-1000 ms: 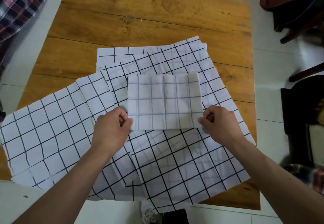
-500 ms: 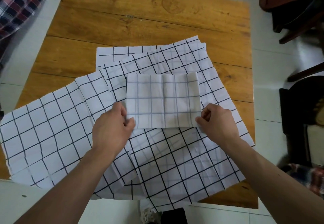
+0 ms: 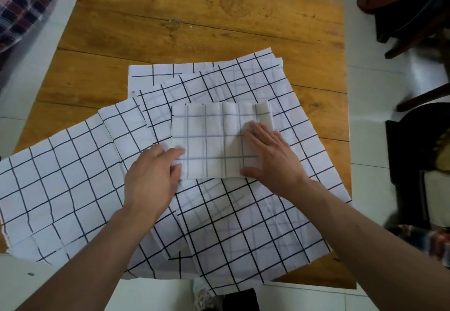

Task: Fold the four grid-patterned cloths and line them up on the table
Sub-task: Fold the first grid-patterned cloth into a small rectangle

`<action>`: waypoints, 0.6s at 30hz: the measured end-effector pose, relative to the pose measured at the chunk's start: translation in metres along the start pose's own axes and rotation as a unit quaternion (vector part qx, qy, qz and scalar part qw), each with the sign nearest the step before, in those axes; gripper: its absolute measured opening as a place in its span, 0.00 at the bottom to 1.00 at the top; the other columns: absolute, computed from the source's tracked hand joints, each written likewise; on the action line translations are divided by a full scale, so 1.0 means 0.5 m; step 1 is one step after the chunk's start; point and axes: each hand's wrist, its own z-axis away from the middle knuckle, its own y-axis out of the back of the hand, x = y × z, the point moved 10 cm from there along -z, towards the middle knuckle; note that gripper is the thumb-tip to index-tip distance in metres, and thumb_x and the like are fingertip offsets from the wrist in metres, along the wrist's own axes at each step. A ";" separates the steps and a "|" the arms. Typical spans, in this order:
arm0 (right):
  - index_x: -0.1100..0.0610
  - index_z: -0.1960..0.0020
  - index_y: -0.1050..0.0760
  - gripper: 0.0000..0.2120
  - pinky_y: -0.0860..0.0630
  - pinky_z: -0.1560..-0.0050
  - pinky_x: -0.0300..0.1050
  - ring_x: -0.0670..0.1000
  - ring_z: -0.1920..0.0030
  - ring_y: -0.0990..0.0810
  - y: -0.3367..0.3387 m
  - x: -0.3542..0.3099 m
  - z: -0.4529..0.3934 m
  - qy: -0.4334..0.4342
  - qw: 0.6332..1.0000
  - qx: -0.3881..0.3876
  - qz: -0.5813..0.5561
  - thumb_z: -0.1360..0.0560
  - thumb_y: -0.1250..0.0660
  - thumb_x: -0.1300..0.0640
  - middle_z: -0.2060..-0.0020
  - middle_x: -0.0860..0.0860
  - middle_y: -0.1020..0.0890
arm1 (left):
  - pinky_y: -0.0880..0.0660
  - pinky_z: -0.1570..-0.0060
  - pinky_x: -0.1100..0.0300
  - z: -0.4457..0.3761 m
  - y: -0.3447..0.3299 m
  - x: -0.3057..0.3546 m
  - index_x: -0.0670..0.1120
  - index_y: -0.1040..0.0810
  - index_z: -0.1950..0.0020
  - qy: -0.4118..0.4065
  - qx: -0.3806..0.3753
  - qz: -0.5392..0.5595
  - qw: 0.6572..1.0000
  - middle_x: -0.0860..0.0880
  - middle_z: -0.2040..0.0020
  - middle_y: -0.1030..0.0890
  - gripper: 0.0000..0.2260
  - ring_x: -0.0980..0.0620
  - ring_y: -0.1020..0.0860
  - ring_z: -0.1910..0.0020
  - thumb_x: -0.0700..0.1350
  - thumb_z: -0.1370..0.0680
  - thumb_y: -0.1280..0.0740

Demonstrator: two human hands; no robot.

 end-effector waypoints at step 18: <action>0.59 0.24 0.75 0.74 0.67 0.24 0.60 0.54 0.26 0.75 -0.015 0.098 -0.041 -0.064 0.986 -0.129 0.087 0.45 0.35 0.19 0.25 0.54 0.73 | 0.39 0.28 0.49 -0.025 -0.147 0.270 0.48 0.35 0.26 -0.194 -0.067 -0.095 0.974 0.47 0.24 0.36 0.30 0.46 0.41 0.24 0.54 0.25 0.29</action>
